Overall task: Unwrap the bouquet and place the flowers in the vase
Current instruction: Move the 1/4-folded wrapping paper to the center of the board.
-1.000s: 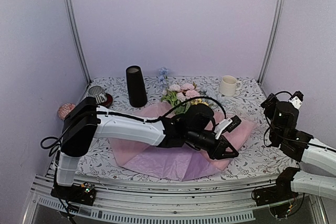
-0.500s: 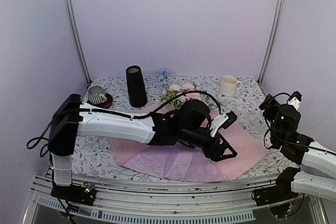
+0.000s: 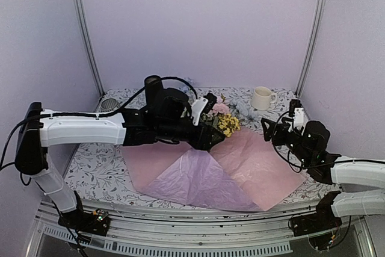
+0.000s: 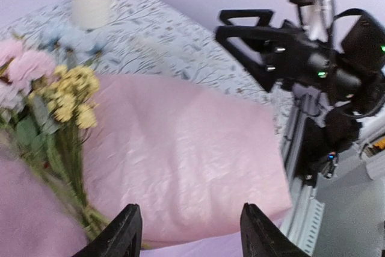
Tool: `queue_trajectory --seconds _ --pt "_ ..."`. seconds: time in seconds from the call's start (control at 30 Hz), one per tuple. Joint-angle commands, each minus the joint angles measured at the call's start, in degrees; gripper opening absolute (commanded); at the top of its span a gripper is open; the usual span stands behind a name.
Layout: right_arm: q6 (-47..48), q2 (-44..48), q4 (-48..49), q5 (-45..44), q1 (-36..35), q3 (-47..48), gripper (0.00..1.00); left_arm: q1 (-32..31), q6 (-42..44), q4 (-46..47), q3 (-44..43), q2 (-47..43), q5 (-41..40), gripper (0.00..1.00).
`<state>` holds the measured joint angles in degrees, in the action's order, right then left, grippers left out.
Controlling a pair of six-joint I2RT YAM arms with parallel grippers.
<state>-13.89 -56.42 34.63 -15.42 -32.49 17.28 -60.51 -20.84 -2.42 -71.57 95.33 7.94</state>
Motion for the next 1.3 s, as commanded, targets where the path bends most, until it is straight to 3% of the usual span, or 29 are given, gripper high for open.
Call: queue_trajectory --seconds 0.0,0.07,0.13,0.23,0.37,0.4,0.53,0.67,0.7,1.1,1.27 --pt "1.34 -7.24 3.42 13.78 0.2 4.43 0.99 3.53 -0.88 -2.84 4.52 -2.21 -5.27 0.57" --pt "0.58 -10.44 3.42 16.62 0.2 5.79 0.98 5.46 -2.46 -3.75 5.48 -2.06 -6.15 0.56" --pt "-1.12 -13.65 3.42 19.02 0.15 7.01 0.85 7.62 -4.85 -4.4 6.39 -1.82 -5.81 0.54" --pt "-4.43 -18.39 3.59 21.9 0.16 8.97 0.45 9.93 -6.31 -3.6 8.49 -1.62 -5.3 0.51" --pt "-6.54 -25.1 3.0 25.59 0.17 12.27 0.1 12.89 -6.42 -2.35 10.03 0.56 -5.51 0.43" --pt "-6.97 -26.54 2.47 25.85 0.22 13.1 0.06 14.22 -6.55 -1.84 10.24 1.54 -4.49 0.41" --pt "-9.5 -33.05 -0.18 28.73 0.23 16.57 0.03 16.63 -6.86 -0.36 10.25 5.55 -0.94 0.28" --pt "-13.08 -38.6 -0.65 31.39 1.5 18.46 0.02 18.09 -6.16 -0.17 8.62 9.24 -0.51 0.02" --pt "-14.15 -40.06 -0.62 32.67 2.34 18.84 0.02 18.6 -6.08 -0.37 7.73 10.28 -0.42 0.0" --pt "-25.49 -55.12 1.47 44.95 12.43 20.32 0.02 22.91 -6.15 -0.4 1.83 22.16 -0.41 0.0" --pt "-26.34 -57.03 -3.79 41.81 15.63 21.87 0.02 25.17 -7.33 1.52 2.41 24.66 -0.25 0.0"
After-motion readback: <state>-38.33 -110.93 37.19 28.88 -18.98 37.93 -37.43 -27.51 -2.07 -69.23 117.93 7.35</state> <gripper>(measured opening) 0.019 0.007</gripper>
